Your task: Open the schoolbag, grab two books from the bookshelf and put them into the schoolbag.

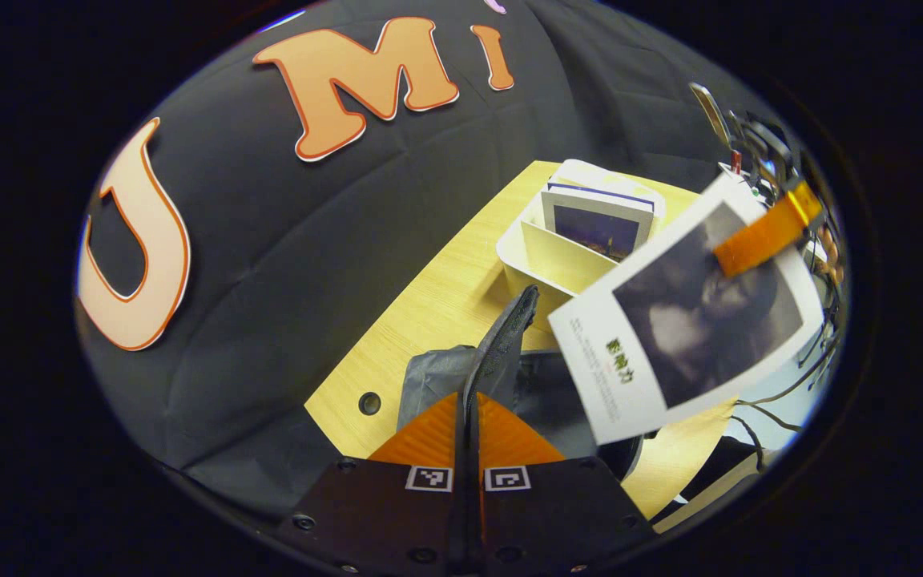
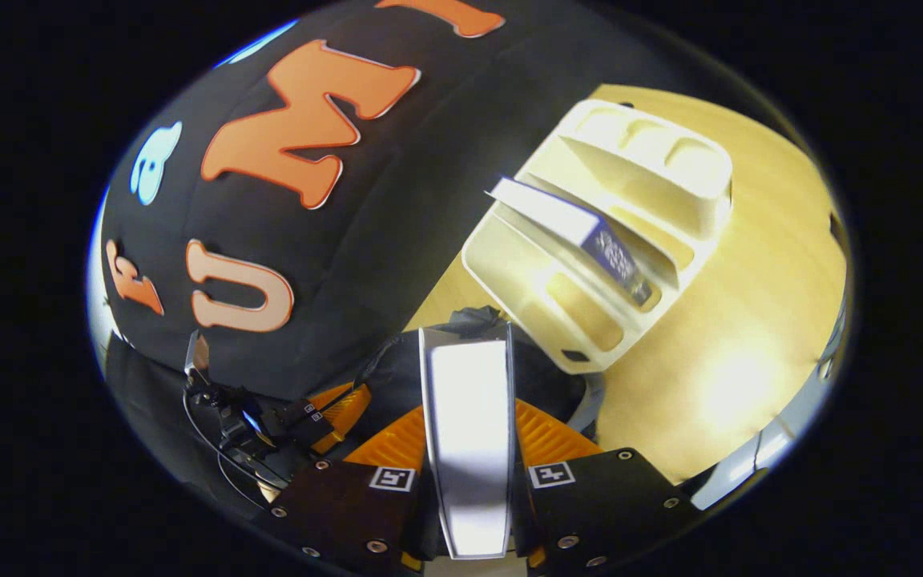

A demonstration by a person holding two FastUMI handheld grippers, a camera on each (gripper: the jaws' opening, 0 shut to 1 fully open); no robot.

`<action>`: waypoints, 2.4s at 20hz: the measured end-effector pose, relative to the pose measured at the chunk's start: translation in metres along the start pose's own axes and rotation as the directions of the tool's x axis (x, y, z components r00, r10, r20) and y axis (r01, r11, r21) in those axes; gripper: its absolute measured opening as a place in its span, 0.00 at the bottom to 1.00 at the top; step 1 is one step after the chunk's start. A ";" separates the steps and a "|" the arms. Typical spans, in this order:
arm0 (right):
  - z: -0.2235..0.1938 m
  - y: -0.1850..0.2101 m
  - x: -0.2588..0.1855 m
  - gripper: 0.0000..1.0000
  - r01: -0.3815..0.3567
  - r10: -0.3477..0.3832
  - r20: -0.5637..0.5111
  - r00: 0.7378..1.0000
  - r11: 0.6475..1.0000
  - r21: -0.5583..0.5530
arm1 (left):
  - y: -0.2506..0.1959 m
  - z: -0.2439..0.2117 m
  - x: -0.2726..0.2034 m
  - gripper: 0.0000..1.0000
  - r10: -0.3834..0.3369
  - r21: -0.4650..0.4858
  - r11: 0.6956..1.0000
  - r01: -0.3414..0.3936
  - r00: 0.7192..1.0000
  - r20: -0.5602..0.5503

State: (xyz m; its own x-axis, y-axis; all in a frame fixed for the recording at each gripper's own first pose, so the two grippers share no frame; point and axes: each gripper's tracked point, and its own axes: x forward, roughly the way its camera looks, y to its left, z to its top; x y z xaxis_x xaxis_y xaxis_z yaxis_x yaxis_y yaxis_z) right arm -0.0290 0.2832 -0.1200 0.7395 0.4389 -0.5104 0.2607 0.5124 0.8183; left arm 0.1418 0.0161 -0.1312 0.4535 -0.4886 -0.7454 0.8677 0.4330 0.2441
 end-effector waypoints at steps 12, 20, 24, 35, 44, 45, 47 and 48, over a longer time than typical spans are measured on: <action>-0.049 -0.044 0.129 0.37 -0.091 0.083 0.040 0.996 0.958 0.272 | -0.016 0.010 -0.003 0.01 0.026 0.062 0.998 -0.026 1.000 -0.005; -0.057 -0.026 0.183 0.37 -0.106 0.085 0.086 0.993 0.953 0.283 | -0.030 0.018 -0.013 0.01 0.024 0.108 0.994 -0.024 1.000 0.000; -0.059 -0.010 0.200 0.37 -0.102 0.070 0.137 0.988 0.966 0.237 | -0.037 0.014 -0.015 0.01 0.003 0.100 0.995 -0.002 1.000 -0.009; -0.064 -0.024 0.221 0.66 0.016 -0.053 0.141 0.989 0.967 0.254 | -0.019 -0.005 -0.013 0.01 0.048 0.094 0.995 -0.045 0.998 -0.036; -0.080 -0.051 0.177 0.98 0.101 -0.122 0.068 0.990 0.963 0.249 | -0.018 -0.013 -0.011 0.01 0.015 0.019 1.000 -0.015 1.000 -0.014; -0.080 -0.055 0.168 0.98 0.106 -0.126 0.066 0.990 0.963 0.248 | -0.020 -0.014 -0.011 0.01 0.008 0.011 1.000 -0.008 1.000 -0.009; -0.072 -0.062 0.149 0.98 0.120 -0.142 0.078 0.987 0.964 0.237 | -0.025 -0.016 -0.010 0.01 -0.011 -0.011 1.000 0.011 1.000 0.003; -0.067 -0.066 0.138 0.98 0.126 -0.149 0.089 0.985 0.966 0.226 | -0.027 -0.019 -0.009 0.01 -0.019 -0.027 0.999 0.019 1.000 0.007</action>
State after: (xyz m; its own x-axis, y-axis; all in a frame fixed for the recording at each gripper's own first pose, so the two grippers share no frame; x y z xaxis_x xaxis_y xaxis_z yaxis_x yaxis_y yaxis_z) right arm 0.0146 0.3590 -0.2623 0.7445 0.2900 -0.6013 0.4852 0.3836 0.7857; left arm 0.1105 0.0231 -0.1433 0.4380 -0.5018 -0.7459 0.8706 0.4436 0.2128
